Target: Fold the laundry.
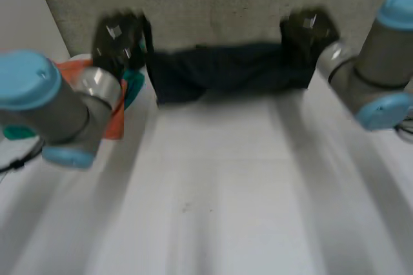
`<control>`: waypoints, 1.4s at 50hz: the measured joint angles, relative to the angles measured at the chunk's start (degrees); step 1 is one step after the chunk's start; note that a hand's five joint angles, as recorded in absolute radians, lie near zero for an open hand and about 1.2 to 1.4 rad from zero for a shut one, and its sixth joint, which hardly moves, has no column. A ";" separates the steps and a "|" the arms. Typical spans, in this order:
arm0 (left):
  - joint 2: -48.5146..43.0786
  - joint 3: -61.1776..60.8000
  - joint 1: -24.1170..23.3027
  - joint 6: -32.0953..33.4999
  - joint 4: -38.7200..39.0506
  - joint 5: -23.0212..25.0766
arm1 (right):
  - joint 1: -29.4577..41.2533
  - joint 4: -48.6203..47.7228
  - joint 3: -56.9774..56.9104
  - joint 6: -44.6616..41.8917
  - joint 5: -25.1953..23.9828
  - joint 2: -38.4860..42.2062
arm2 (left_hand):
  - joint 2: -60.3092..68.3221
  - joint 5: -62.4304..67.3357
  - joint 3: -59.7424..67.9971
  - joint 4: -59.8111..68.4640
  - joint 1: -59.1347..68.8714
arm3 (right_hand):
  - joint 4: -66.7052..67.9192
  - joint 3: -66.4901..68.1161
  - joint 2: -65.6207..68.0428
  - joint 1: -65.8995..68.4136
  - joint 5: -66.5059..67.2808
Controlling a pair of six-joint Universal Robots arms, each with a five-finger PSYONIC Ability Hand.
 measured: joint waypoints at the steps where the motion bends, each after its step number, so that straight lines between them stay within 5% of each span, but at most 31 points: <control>1: 0.01 -1.57 -0.17 0.31 -0.98 0.39 | 0.00 1.13 1.06 -1.20 0.01 0.79 | 0.00 0.00 0.00 0.00 0.00 | 0.00 0.00 0.00 0.00 0.00; 13: 6.06 -18.66 -0.70 14.43 -20.68 2.66 | -0.68 11.85 16.63 -14.99 0.92 0.21 | 0.02 0.47 0.02 0.00 0.81 | 0.00 0.00 0.00 0.00 0.00; 23: 20.73 -23.71 -1.65 23.95 -48.82 2.87 | -2.07 35.00 35.22 -26.83 0.03 -17.27 | 0.02 0.52 0.03 0.00 0.81 | 0.02 0.00 0.00 0.00 0.00; 29: 26.94 -24.05 -5.11 29.26 -64.57 5.53 | -5.26 40.58 43.79 -33.58 -0.19 -27.20 | 0.01 0.52 0.02 0.00 0.81 | 0.14 0.01 0.00 0.00 0.00; 34: 26.04 -21.71 -5.89 30.33 -61.37 6.49 | -7.26 40.09 44.26 -34.29 -1.50 -29.12 | -1.33 -0.33 -0.94 -1.02 -0.03 | 0.14 0.01 0.00 0.00 0.00; 37: 23.02 -19.72 -6.28 28.65 -51.95 6.44 | -8.07 38.05 43.31 -32.45 -3.93 -28.67 | -25.61 -23.32 -25.01 -25.13 -24.86 | 0.14 0.00 0.00 0.00 0.00; 43: 17.37 -18.48 -7.16 19.45 -38.51 5.44 | -8.26 31.76 42.18 -24.16 -8.03 -25.48 | -35.56 -34.39 -34.96 -35.95 -32.63 | 0.14 0.00 0.00 0.00 0.00; 50: 11.89 -18.77 -8.44 12.81 -35.87 3.70 | -7.91 25.23 42.68 -17.71 -9.00 -24.11 | -35.57 -34.39 -34.96 -35.95 -32.64 | 0.14 0.00 0.00 0.00 0.00; 59: 4.87 -17.03 -10.02 12.40 -32.46 -0.13 | -7.89 22.51 43.08 -15.19 -8.89 -24.23 | -32.86 -31.23 -32.49 -32.89 -29.19 | 0.14 0.00 0.00 0.00 0.00; 64: 0.85 -15.35 -10.27 12.66 -28.72 -2.18 | -8.09 22.16 43.71 -14.98 -8.87 -24.28 | -2.85 -2.20 -3.07 -3.22 0.29 | 0.14 0.00 0.00 0.00 0.00; 70: -0.26 -14.60 -11.06 12.81 -28.50 -3.57 | -8.21 22.39 44.35 -15.53 -8.63 -24.90 | -0.33 -0.56 -0.22 -0.25 0.74 | 0.14 0.00 0.00 0.00 0.00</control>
